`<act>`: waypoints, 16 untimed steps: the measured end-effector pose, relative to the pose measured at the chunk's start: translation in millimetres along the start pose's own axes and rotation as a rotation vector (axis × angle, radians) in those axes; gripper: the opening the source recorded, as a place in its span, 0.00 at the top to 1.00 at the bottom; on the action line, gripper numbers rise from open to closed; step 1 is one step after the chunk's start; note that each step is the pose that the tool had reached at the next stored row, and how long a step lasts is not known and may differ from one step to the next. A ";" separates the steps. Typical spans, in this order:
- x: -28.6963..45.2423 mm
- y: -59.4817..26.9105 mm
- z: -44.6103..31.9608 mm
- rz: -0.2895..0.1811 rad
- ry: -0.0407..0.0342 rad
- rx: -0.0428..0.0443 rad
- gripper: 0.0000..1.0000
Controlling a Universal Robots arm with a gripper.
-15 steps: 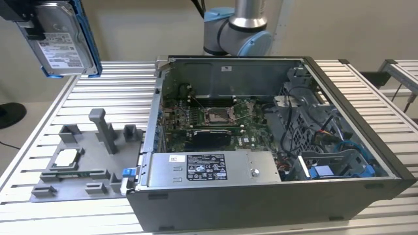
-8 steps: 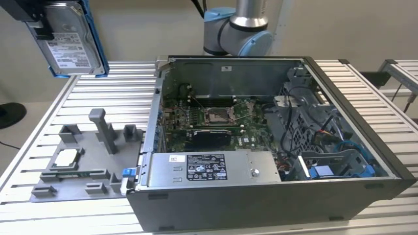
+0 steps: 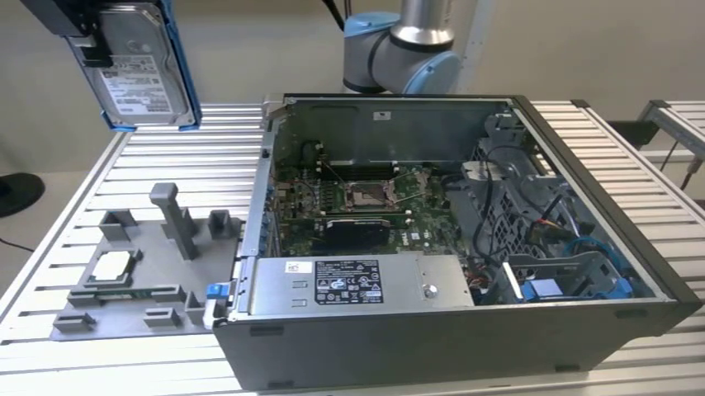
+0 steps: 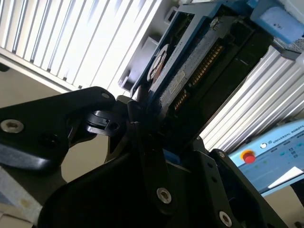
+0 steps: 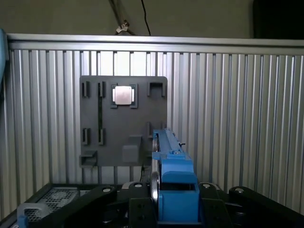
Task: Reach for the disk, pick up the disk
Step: 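Pick up the disk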
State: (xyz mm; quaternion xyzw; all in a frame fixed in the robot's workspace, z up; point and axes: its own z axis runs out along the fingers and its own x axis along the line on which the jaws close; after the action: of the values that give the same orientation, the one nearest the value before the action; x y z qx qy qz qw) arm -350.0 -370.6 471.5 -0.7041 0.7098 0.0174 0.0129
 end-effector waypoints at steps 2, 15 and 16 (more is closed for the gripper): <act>0.0 -5.9 0.0 0.000 0.0000 -0.0001 1.00; -0.4 -44.0 -0.3 0.000 0.0000 -0.0016 1.00; -0.4 -47.1 -0.2 0.000 -0.0001 -0.0017 1.00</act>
State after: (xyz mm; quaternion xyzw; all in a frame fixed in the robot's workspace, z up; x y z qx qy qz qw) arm -302.9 -370.6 471.4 -0.7041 0.7097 0.0180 0.0123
